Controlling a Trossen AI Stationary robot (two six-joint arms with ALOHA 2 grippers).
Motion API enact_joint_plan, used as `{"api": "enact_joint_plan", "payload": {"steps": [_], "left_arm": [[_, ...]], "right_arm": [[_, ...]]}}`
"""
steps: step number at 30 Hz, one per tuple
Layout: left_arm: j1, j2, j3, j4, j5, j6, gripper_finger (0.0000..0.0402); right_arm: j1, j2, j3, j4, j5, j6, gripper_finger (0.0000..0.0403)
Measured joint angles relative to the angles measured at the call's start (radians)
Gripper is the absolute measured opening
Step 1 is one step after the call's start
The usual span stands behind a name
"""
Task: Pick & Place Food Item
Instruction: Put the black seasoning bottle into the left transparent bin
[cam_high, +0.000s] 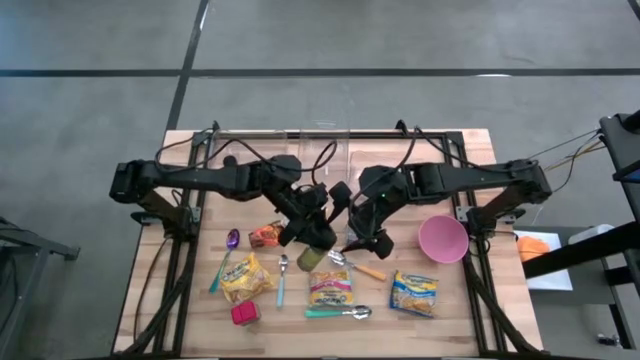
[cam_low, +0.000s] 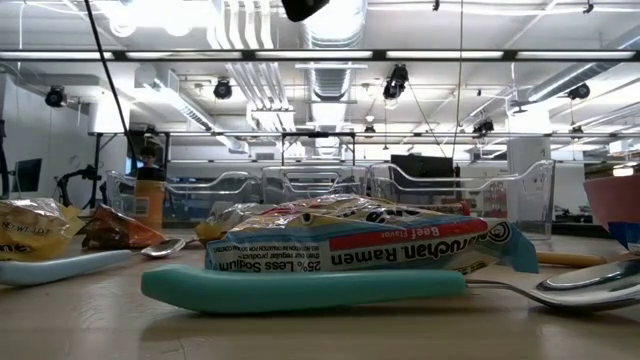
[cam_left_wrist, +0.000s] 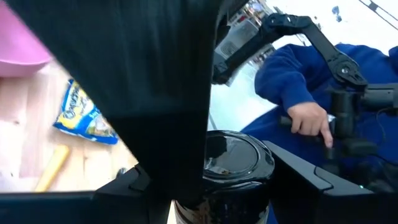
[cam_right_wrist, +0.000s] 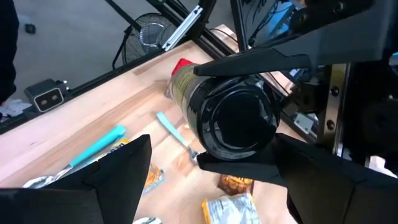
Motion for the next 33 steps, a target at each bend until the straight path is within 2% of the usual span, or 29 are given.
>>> {"api": "enact_joint_plan", "payload": {"steps": [11,27,30,33], "left_arm": [[0.011,0.027,0.0,0.002,-0.005,0.023,0.0207],[0.016,0.054,0.001,0.01,0.045,-0.004,0.0207],[0.021,0.042,0.008,0.015,-0.001,0.0,0.0207],[0.029,0.004,0.008,0.011,-0.095,0.04,0.0207]], "right_arm": [[0.008,0.014,0.012,0.036,0.0,0.005,0.0331],[0.008,0.024,0.013,0.008,0.007,0.05,0.0331],[0.008,0.006,0.012,-0.012,0.083,0.081,0.0331],[0.007,-0.033,0.011,-0.024,0.175,0.144,0.0331]]}}
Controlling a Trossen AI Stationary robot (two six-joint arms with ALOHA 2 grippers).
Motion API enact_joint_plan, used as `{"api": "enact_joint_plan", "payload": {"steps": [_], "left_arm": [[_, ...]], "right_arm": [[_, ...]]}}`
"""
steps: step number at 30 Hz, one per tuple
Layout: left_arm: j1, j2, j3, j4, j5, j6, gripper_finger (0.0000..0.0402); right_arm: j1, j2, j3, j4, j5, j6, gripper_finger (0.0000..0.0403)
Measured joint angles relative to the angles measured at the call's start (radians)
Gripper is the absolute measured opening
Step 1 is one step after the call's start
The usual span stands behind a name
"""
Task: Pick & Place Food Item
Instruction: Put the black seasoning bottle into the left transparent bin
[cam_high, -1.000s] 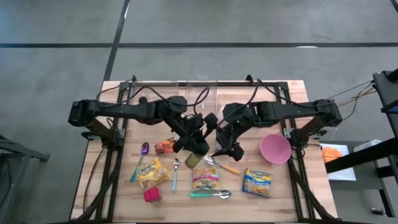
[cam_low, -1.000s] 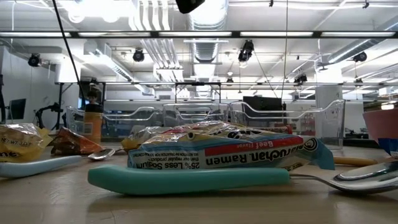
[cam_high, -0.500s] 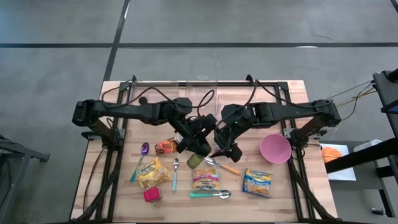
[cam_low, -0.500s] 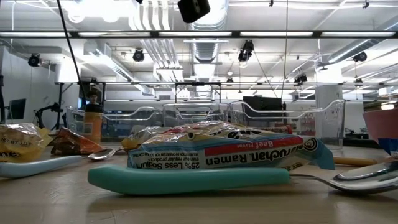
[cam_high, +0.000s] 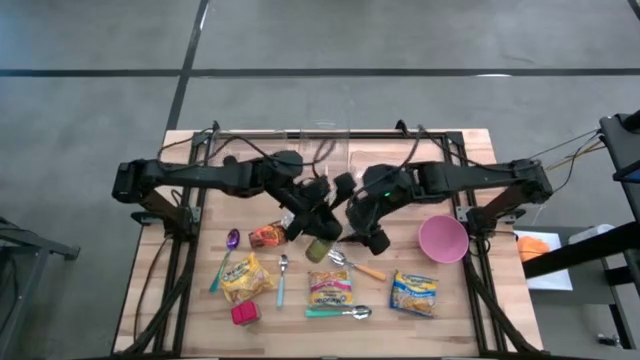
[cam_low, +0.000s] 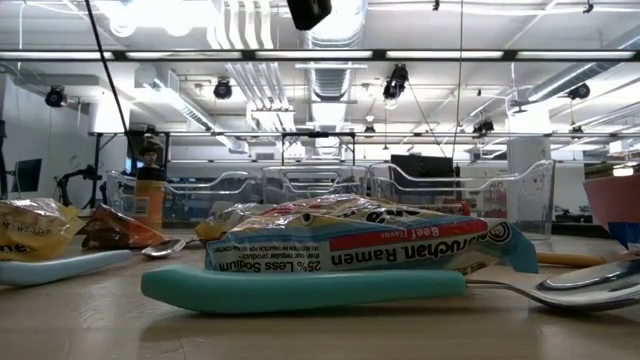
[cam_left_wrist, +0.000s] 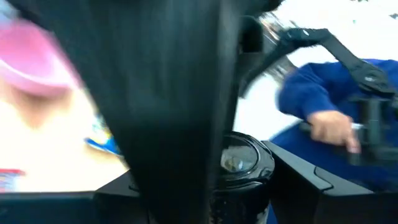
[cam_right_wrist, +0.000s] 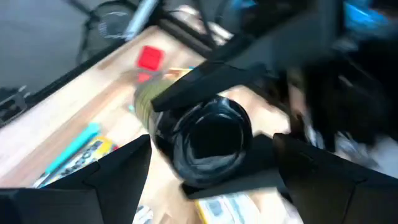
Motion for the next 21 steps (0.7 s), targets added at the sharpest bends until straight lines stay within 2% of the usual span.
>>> {"api": "enact_joint_plan", "payload": {"steps": [5,12,17,21], "left_arm": [[0.016,-0.067,-0.002,-0.005,-0.158,0.062,0.0207],[0.02,-0.127,-0.002,0.021,-0.436,0.148,0.0207],[0.022,-0.128,-0.002,0.146,-0.467,0.187,0.0207],[0.027,-0.132,-0.002,0.18,-0.468,0.197,0.0207]], "right_arm": [[-0.008,-0.076,0.0,0.011,0.105,0.206,0.0331],[-0.011,-0.166,-0.003,0.083,0.383,0.457,0.0331],[-0.01,-0.179,-0.027,0.133,0.404,0.518,0.0331],[-0.001,-0.179,-0.063,0.141,0.406,0.564,0.0331]]}}
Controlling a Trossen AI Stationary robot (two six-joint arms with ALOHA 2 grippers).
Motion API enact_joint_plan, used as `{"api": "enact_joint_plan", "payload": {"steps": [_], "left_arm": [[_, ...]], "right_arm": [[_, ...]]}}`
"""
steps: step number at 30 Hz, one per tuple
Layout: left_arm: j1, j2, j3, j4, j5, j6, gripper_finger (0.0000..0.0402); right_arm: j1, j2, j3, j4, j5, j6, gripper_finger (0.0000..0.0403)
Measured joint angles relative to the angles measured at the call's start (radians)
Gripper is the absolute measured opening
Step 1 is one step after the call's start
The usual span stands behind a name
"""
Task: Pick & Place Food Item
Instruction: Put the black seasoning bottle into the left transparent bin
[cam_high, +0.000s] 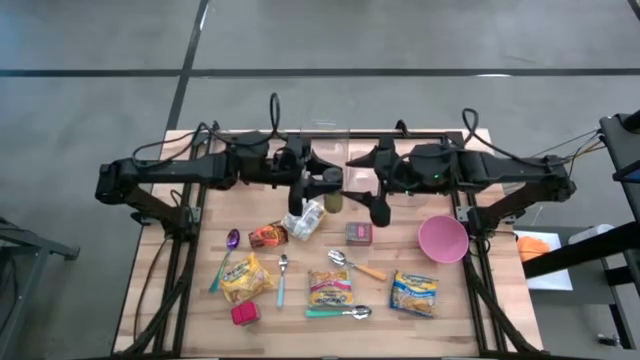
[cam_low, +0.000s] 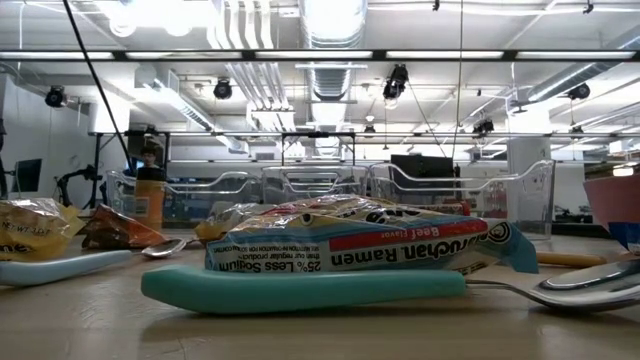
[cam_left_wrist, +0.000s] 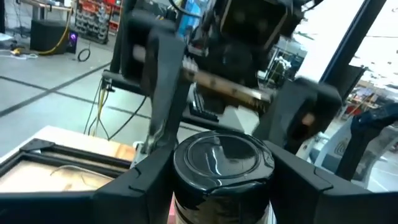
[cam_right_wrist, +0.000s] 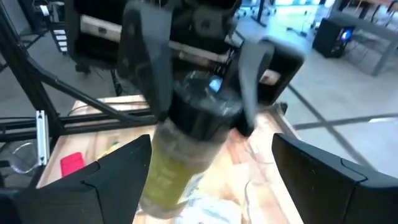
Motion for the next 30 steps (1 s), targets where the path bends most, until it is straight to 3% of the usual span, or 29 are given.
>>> {"api": "enact_joint_plan", "payload": {"steps": [11,26,30], "left_arm": [[0.009,-0.001,0.0,0.095,-0.042,0.052,0.0207],[0.012,0.001,0.0,0.145,-0.021,0.048,0.0207],[0.012,0.003,0.0,0.144,-0.021,0.047,0.0207]], "right_arm": [[0.013,-0.003,-0.085,0.137,0.004,0.076,0.0331],[0.0,0.015,-0.2,0.364,0.026,0.054,0.033],[-0.001,0.036,-0.2,0.368,0.022,0.053,0.031]]}}
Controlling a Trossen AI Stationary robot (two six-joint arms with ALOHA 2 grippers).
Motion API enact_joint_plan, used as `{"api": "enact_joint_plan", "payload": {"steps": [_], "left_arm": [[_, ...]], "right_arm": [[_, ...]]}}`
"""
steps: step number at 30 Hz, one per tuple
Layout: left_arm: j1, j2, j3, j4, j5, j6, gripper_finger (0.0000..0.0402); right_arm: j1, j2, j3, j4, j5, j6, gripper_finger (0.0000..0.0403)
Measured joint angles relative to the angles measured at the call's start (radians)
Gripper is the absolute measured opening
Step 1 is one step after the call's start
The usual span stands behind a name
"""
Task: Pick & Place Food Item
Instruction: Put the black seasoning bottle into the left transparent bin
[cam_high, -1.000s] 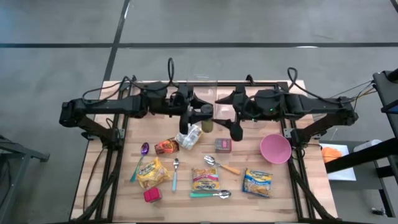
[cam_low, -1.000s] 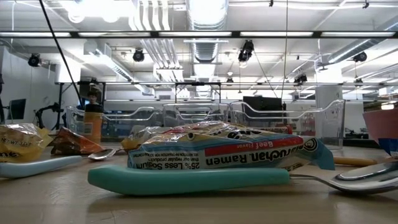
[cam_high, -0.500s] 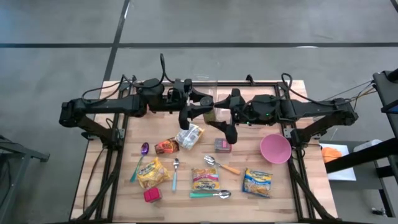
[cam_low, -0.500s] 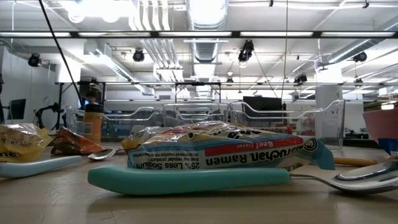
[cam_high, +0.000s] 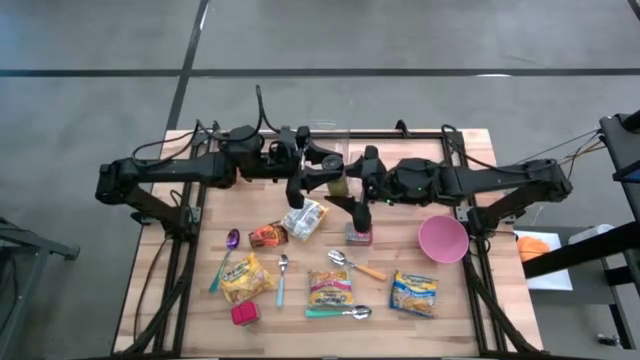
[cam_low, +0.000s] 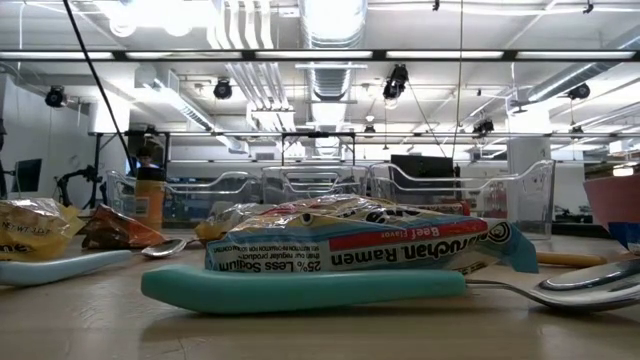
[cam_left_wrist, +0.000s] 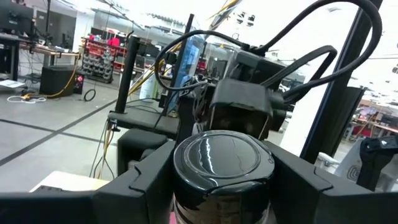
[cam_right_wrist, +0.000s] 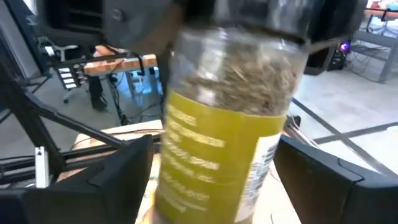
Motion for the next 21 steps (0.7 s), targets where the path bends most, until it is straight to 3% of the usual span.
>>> {"api": "enact_joint_plan", "payload": {"steps": [10,15,17,21], "left_arm": [[0.0,0.0,0.0,-0.025,0.014,-0.008,0.0207],[0.0,0.0,0.0,-0.037,0.015,-0.015,0.0207],[0.0,0.0,0.0,-0.051,0.019,-0.027,0.0229],[-0.001,-0.006,0.0,-0.125,0.034,-0.081,0.031]], "right_arm": [[0.0,-0.003,0.0,-0.01,-0.028,-0.006,0.0164],[0.001,-0.004,0.0,-0.033,-0.032,0.001,0.013],[0.001,-0.004,0.0,-0.04,-0.035,0.0,0.013],[0.001,-0.006,0.0,-0.069,-0.035,-0.005,0.0136]]}}
